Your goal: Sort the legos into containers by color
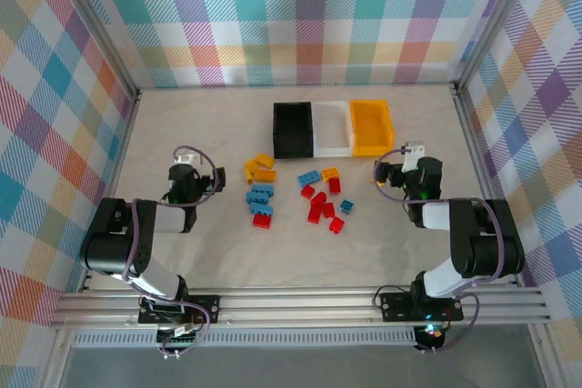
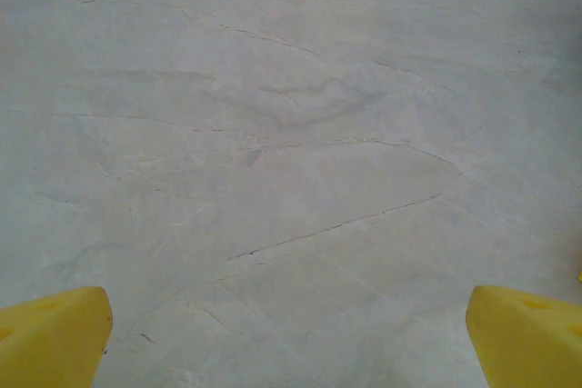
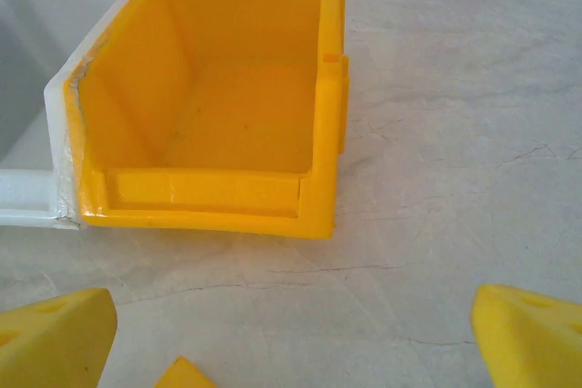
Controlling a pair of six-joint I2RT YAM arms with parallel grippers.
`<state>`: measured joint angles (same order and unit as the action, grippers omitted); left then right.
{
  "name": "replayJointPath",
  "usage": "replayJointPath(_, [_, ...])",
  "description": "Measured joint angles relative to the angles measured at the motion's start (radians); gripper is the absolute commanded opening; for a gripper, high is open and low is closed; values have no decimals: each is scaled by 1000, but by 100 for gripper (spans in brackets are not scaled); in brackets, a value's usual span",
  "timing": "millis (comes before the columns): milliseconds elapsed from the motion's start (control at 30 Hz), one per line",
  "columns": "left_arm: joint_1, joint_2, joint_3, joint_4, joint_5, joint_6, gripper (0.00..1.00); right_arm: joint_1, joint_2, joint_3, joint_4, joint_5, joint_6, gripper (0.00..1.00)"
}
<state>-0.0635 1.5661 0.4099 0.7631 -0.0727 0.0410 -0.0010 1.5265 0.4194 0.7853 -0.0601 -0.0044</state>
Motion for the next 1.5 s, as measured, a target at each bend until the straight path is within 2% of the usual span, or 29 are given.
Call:
replayJointPath(733, [0,0,2,-5,0,0,100,3,-5,4,-21,5,-1,100])
replayJointPath(800, [-2,-10,45,-109,-26,-10,100,14,-28,41,-129,20,-3,100])
replayJointPath(900, [-6,-14,218,-313,-90,-35,100,27,-76,163,-335,47,26,100])
replayJointPath(1100, [-6,-87,389,-537,-116,-143,100,29,-117,490,-776,31,209,100])
replayJointPath(1267, [-8,-33,621,-830,-95,-259,100,63,-99,627,-1071,-8,340,100])
replayJointPath(1400, [-31,75,845,-1046,-24,-304,100,152,-37,678,-1322,43,426,100])
replayJointPath(1500, [-79,101,907,-1173,30,-306,100,222,34,732,-1476,99,471,100])
